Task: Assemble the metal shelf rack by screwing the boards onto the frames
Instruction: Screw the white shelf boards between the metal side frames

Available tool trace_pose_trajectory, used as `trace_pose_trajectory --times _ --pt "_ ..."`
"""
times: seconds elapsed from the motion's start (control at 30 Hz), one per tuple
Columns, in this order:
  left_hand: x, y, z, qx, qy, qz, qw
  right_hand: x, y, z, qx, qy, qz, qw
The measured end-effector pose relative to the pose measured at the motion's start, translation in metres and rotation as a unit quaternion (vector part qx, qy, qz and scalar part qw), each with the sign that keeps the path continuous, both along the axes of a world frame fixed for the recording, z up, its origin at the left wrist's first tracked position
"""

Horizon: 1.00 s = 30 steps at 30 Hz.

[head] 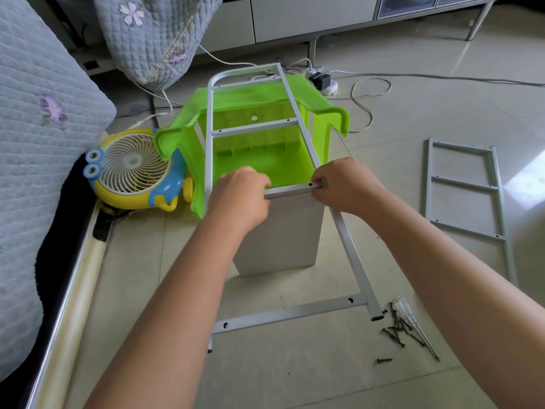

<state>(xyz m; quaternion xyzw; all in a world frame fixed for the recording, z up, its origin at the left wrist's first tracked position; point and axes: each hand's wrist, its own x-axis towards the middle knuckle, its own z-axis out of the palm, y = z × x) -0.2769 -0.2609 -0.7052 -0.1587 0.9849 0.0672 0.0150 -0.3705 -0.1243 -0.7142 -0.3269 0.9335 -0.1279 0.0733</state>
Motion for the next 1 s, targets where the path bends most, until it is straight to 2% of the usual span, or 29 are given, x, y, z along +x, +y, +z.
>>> trace_pose_trajectory --times 0.07,0.27,0.4,0.47,0.53,0.57,0.63,0.67,0.73,0.83,1.0 --pt "-0.006 0.013 -0.006 0.011 0.021 -0.028 0.999 0.001 0.005 0.004 -0.017 -0.023 0.012 1.0" --pt "-0.013 0.025 -0.013 -0.032 0.063 0.002 0.998 -0.005 0.022 0.001 -0.135 -0.129 -0.013 0.982" --pt "-0.018 0.026 -0.009 -0.034 0.039 0.01 0.999 -0.009 0.039 -0.012 -0.267 -0.252 -0.059 0.928" --pt "-0.02 0.031 -0.004 -0.036 0.027 0.015 0.999 -0.012 0.049 -0.026 -0.306 -0.28 -0.105 0.904" --pt "-0.023 0.037 0.002 -0.037 0.016 0.022 0.999 -0.014 0.066 -0.055 -0.257 -0.256 -0.157 0.919" --pt "-0.023 0.041 0.004 -0.035 0.009 0.029 0.999 -0.012 0.076 -0.075 -0.185 -0.227 -0.17 0.941" --pt "-0.024 0.046 0.01 -0.033 -0.009 0.037 0.999 0.0 0.102 -0.113 0.03 -0.179 -0.161 0.97" --pt "-0.024 0.048 0.011 -0.03 -0.016 0.041 0.999 0.011 0.114 -0.129 0.133 -0.173 -0.144 0.965" --pt "-0.027 0.049 0.011 -0.027 -0.031 0.049 0.998 0.037 0.133 -0.153 0.251 -0.177 -0.125 0.943" --pt "-0.028 0.047 0.007 -0.03 -0.05 0.053 0.997 0.074 0.152 -0.184 0.293 -0.166 -0.114 0.935" --pt "-0.028 0.042 0.0 -0.025 -0.034 0.051 0.998 0.098 0.174 -0.219 0.271 -0.203 -0.118 0.934"
